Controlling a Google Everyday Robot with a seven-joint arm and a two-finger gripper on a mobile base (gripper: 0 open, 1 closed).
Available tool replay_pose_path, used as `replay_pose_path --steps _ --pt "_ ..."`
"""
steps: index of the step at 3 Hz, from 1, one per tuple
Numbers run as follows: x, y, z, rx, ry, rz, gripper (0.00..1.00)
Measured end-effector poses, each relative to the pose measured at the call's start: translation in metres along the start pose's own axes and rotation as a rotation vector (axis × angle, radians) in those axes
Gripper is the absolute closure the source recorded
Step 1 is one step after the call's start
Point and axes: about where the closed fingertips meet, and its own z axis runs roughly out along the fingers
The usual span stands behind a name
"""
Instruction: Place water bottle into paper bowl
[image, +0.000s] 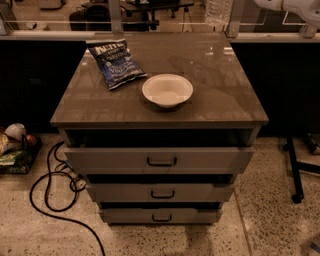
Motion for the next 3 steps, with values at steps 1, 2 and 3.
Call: replay_pose_path --steps 1,2,3 --pt "-0.002 0.034 -0.031 0.004 -0.023 -0.026 1.00" --pt "0.045 0.071 -0.033 -0.031 0.031 -0.020 1.00" --pt "0.105 0.102 -0.024 -0.080 0.114 0.002 1.00"
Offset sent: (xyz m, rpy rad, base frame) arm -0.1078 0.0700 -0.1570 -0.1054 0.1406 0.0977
